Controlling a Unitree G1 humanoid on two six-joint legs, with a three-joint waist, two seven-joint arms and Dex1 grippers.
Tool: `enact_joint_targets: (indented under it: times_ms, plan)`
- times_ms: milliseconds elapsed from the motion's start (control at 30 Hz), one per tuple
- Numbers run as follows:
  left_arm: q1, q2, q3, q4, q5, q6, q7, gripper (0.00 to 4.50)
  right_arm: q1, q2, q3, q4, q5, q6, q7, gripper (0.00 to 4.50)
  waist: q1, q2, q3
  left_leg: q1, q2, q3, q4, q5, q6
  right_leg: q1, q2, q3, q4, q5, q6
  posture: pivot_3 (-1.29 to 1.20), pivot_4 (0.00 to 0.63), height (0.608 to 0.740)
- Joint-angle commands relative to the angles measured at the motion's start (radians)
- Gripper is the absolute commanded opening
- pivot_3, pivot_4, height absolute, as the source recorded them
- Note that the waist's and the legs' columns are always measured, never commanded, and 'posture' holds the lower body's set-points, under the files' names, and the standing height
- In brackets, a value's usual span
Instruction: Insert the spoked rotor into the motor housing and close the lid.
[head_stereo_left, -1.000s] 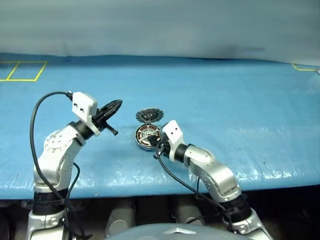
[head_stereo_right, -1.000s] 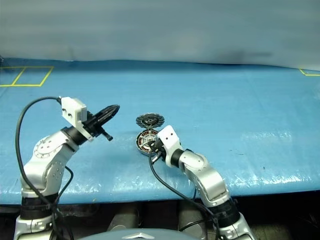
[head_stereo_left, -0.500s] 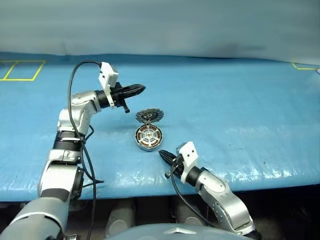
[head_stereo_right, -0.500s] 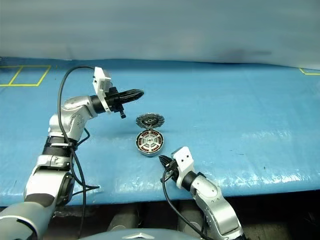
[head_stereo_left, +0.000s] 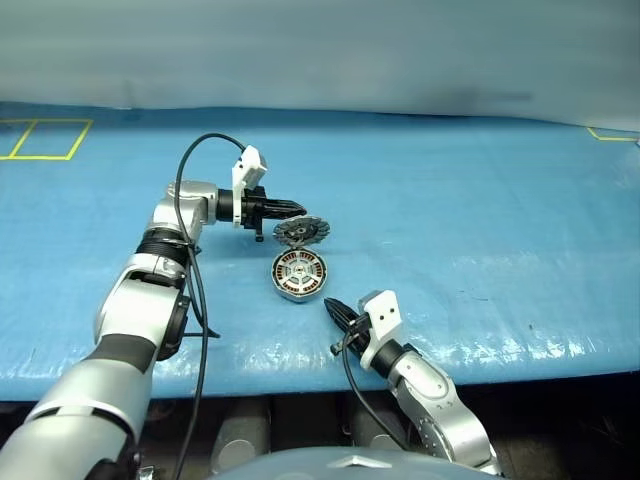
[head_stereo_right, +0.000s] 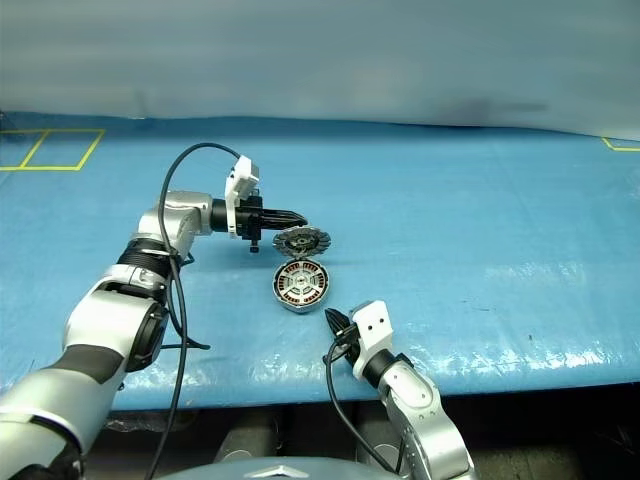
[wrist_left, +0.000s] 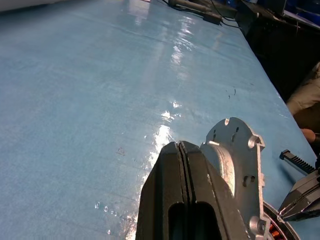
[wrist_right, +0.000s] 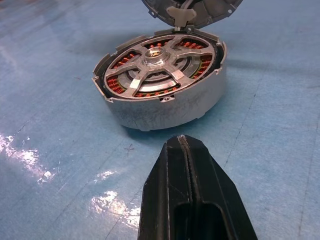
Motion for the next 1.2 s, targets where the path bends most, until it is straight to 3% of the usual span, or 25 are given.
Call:
enact_joint_targets:
  times_ms: [33,433,967,1200]
  plan:
    - [-0.057,-0.019,0.006,0.054,0.038,-0.072,0.007,0.01,0.007,0.011,0.009,-0.007,-0.003,-0.033,-0.005,0.0,0.0,0.0,0.0,0.0,0.0,0.0,0.0,0.0,0.0,0.0,0.0,0.0,0.0,0.0,0.0,0.0,0.15,0.74]
    - [-0.015,-0.031,-0.057,0.053,0.128,-0.09,-0.213,0.01,0.033,0.017,0.002,-0.065,-0.006,0.001,-0.055,0.0,-0.003,0.0,0.0,0.0,0.0,0.0,0.001,0.0,0.0,0.0,0.0,0.0,0.001,0.0,0.0,0.0,0.15,0.74]
    - [0.167,0.018,-0.136,-0.186,0.132,-0.076,-0.221,0.01,-0.023,0.016,-0.022,-0.068,0.005,0.057,-0.066,0.0,-0.001,0.0,0.0,0.001,0.0,-0.001,0.002,0.0,0.0,0.002,0.0,0.0,0.002,0.0,0.0,0.0,0.15,0.74]
    - [0.204,0.069,-0.117,-0.301,0.117,-0.046,-0.205,0.01,-0.029,-0.022,-0.138,-0.235,0.055,0.197,-0.106,0.0,-0.001,0.001,-0.001,0.002,0.0,-0.001,0.003,0.0,0.0,0.002,0.0,0.0,0.002,0.0,0.0,0.0,0.15,0.74]
